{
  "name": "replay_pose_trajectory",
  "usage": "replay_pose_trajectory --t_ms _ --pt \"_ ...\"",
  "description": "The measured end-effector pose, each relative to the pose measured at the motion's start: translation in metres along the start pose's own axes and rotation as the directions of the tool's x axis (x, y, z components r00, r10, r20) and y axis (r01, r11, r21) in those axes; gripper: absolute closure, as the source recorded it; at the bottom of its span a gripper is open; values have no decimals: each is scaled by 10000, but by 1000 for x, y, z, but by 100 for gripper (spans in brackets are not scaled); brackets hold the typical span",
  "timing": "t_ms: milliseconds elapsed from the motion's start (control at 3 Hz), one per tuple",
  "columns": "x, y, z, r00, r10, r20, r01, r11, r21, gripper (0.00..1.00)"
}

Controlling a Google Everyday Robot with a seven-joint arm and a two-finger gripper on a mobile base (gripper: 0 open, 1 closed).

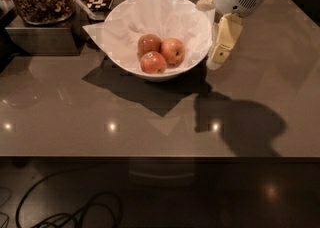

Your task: Pick apple from white bowl

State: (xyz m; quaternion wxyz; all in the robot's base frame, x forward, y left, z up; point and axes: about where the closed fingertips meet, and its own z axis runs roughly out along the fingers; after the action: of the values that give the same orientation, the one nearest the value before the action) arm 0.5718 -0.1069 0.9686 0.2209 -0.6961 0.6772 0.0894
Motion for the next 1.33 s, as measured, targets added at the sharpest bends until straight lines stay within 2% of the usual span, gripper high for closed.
replay_pose_trajectory --t_ms 333,667,1000,1333 --pt "-6 -4 2 9999 -64 88 64 9999 87 0" --pt "2 -3 4 9958 670 627 -699 9965 448 0" --pt "3 -12 15 9842 1188 1315 -1264 9906 513 0" --pt "-10 -30 39 9771 1166 1780 -1169 9931 -91 0"
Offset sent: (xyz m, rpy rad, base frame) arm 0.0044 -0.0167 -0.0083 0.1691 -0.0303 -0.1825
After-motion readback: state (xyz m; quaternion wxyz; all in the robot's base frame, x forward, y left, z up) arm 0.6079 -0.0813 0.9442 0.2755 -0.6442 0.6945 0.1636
